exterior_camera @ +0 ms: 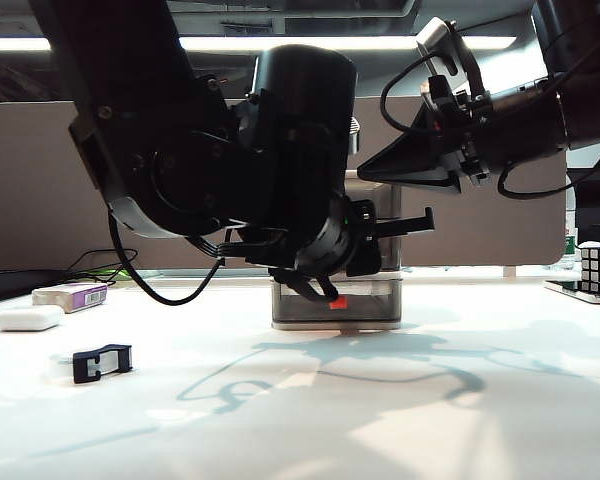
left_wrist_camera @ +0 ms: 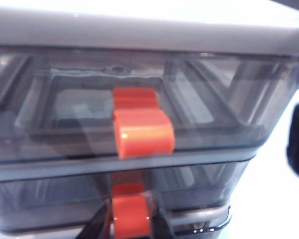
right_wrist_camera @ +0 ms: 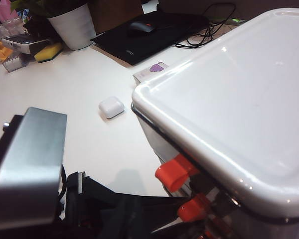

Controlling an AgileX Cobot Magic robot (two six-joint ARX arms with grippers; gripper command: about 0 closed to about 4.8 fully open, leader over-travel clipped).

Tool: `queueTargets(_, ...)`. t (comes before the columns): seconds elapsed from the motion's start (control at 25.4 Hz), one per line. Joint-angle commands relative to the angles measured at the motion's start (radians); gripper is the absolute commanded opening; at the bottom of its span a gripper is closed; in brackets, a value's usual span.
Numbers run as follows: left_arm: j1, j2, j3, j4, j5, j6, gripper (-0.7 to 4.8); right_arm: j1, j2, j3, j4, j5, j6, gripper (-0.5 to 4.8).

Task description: Open the second layer of the drawer on the table, pick up the transparent tape on the table and put it in, and finally close the drawer.

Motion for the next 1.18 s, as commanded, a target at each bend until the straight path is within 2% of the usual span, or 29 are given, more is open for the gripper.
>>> queueTargets(0.04, 0.003, 0.0, 0.005, 0.014, 0.002, -0.003, 0.65, 0.001, -0.003, 0.004, 0.01, -0.007, 0.004, -0.05)
queueTargets(0.16, 0.003, 0.0, 0.005, 0.013, 0.001, -0.003, -0.06, 0.001, -0.003, 0.004, 0.01, -0.007, 0.003, -0.05)
queueTargets(0.43, 0.002, 0.0, 0.004, 0.013, -0.014, -0.003, -0.06, 0.001, 0.011, 0.005, 0.033, 0.038, -0.015, -0.05)
queueTargets(1.18, -0.048, -0.004, 0.001, -0.041, -0.033, 0.001, -0.06, 0.001, 0.112, 0.095, 0.024, 0.06, -0.014, -0.05)
